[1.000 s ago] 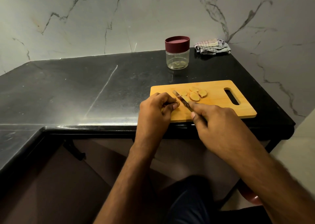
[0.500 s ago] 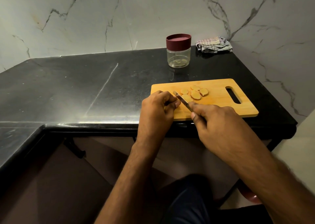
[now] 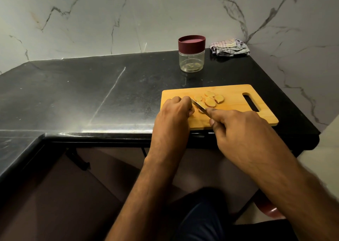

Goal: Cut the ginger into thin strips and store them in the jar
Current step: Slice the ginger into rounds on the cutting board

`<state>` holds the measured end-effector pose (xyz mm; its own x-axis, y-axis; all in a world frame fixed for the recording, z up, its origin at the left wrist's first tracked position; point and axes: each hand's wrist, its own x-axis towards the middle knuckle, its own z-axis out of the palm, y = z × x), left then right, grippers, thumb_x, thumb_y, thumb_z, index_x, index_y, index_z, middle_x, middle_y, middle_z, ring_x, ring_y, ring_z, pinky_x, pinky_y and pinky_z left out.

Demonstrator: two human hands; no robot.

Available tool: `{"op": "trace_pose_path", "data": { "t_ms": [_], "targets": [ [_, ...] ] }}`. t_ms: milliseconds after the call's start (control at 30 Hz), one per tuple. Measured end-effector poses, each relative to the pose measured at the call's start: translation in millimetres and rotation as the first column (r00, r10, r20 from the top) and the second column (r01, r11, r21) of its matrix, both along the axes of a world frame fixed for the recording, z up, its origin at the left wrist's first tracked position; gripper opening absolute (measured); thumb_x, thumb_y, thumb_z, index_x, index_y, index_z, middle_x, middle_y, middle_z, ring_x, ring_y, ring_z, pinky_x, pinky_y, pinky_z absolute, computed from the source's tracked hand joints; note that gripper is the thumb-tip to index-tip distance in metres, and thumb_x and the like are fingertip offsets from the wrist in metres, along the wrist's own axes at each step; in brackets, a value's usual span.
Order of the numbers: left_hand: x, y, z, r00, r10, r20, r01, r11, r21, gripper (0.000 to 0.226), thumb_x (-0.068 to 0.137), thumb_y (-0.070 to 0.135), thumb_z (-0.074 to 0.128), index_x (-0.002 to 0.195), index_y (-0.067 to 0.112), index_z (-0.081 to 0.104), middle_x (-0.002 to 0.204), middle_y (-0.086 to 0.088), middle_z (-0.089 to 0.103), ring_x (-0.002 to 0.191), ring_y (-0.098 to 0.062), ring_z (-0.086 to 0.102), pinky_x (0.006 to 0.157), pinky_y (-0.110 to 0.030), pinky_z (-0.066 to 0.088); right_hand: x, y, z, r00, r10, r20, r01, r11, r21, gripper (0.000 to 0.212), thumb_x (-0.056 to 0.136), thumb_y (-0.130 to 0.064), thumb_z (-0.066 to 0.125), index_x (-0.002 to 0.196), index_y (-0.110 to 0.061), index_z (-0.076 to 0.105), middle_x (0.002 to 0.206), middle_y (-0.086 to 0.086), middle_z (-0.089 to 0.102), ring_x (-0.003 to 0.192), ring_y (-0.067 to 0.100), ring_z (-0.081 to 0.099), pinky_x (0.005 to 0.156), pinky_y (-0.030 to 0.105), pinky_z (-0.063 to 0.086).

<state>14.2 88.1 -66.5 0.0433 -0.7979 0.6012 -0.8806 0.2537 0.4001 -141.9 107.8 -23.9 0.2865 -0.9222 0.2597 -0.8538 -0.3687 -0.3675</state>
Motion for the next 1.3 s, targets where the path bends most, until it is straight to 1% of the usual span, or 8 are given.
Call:
{"op": "trace_pose_path", "data": {
  "t_ms": [133, 333, 433, 600, 967, 1033, 1167, 1300],
  "targets": [
    [1, 0, -1, 1.0, 0.008, 0.014, -0.008, 1.0, -0.015, 0.023, 0.095, 0.006, 0.061, 0.078, 0.015, 0.049, 0.074, 0.0, 0.049, 0.066, -0.018, 0.045, 0.053, -0.036, 0.041, 3, 5, -6, 0.998, 0.037, 0.044, -0.04, 0.998, 0.055, 0.038, 0.1, -0.037, 0.04, 0.137, -0.041, 0.044, 0.07, -0.016, 0.042, 0.059, 0.003, 0.043, 0.045, 0.014, 0.023],
    [3, 1, -4, 1.0, -0.015, -0.02, 0.014, 0.999, -0.049, 0.019, 0.094, 0.004, 0.062, 0.078, 0.011, 0.052, 0.075, -0.005, 0.053, 0.067, -0.021, 0.047, 0.055, -0.042, 0.045, 2, 5, -9, 0.989, 0.092, 0.117, -0.103, 0.99, 0.092, 0.038, 0.1, -0.039, 0.04, 0.137, -0.042, 0.045, 0.078, -0.016, 0.049, 0.064, 0.002, 0.046, 0.049, 0.015, 0.025],
    [1, 2, -4, 0.999, -0.012, -0.037, 0.01, 0.999, -0.051, 0.017, 0.094, 0.004, 0.061, 0.079, 0.01, 0.054, 0.076, -0.005, 0.053, 0.068, -0.021, 0.048, 0.056, -0.042, 0.046, 1, 4, -9, 0.989, 0.09, 0.118, -0.101, 0.991, 0.086, 0.038, 0.1, -0.039, 0.039, 0.138, -0.042, 0.044, 0.075, -0.017, 0.047, 0.063, 0.003, 0.046, 0.049, 0.014, 0.025],
    [0, 4, -1, 0.998, -0.02, -0.059, 0.018, 1.0, -0.021, 0.016, 0.092, 0.003, 0.062, 0.08, 0.01, 0.054, 0.078, -0.004, 0.055, 0.071, -0.021, 0.05, 0.059, -0.041, 0.046, 0, 7, -9, 0.99, 0.077, 0.117, -0.082, 0.996, 0.045, 0.04, 0.1, -0.038, 0.038, 0.14, -0.041, 0.041, 0.068, -0.016, 0.044, 0.058, 0.002, 0.043, 0.047, 0.014, 0.022],
    [-3, 4, 9, 1.0, 0.011, -0.001, -0.011, 0.998, 0.069, 0.021, 0.096, 0.004, 0.057, 0.082, 0.017, 0.046, 0.081, -0.001, 0.053, 0.073, -0.016, 0.047, 0.06, -0.026, 0.03, -2, 11, -7, 0.991, 0.076, 0.109, -0.076, 0.997, 0.002, 0.042, 0.099, -0.039, 0.038, 0.142, -0.043, 0.037, 0.066, -0.018, 0.04, 0.059, 0.002, 0.042, 0.046, 0.013, 0.023],
    [-4, 4, 10, 1.0, 0.022, 0.007, -0.022, 0.997, 0.08, 0.02, 0.097, 0.006, 0.056, 0.083, 0.017, 0.046, 0.083, -0.001, 0.053, 0.074, -0.016, 0.047, 0.062, -0.026, 0.032, -2, 11, -7, 0.99, 0.082, 0.116, -0.083, 0.997, 0.001, 0.043, 0.1, -0.039, 0.038, 0.142, -0.042, 0.036, 0.068, -0.017, 0.041, 0.06, 0.001, 0.042, 0.046, 0.013, 0.024],
    [-5, 4, 10, 1.0, 0.029, 0.01, -0.03, 0.995, 0.1, 0.018, 0.098, 0.006, 0.055, 0.084, 0.016, 0.047, 0.085, -0.003, 0.053, 0.077, -0.018, 0.047, 0.064, -0.028, 0.035, 1, 8, -10, 0.989, 0.083, 0.118, -0.085, 0.996, 0.007, 0.043, 0.1, -0.037, 0.039, 0.143, -0.04, 0.036, 0.084, -0.013, 0.049, 0.066, 0.003, 0.044, 0.051, 0.01, 0.031],
    [-3, 3, 9, 1.0, 0.017, -0.004, -0.016, 0.994, 0.108, 0.019, 0.097, 0.006, 0.056, 0.084, 0.016, 0.047, 0.086, -0.004, 0.055, 0.079, -0.019, 0.049, 0.066, -0.031, 0.038, 2, 8, -9, 0.99, 0.085, 0.112, -0.086, 0.996, 0.005, 0.043, 0.1, -0.037, 0.039, 0.143, -0.039, 0.037, 0.083, -0.013, 0.048, 0.064, 0.003, 0.044, 0.049, 0.011, 0.029]
  ]
}}
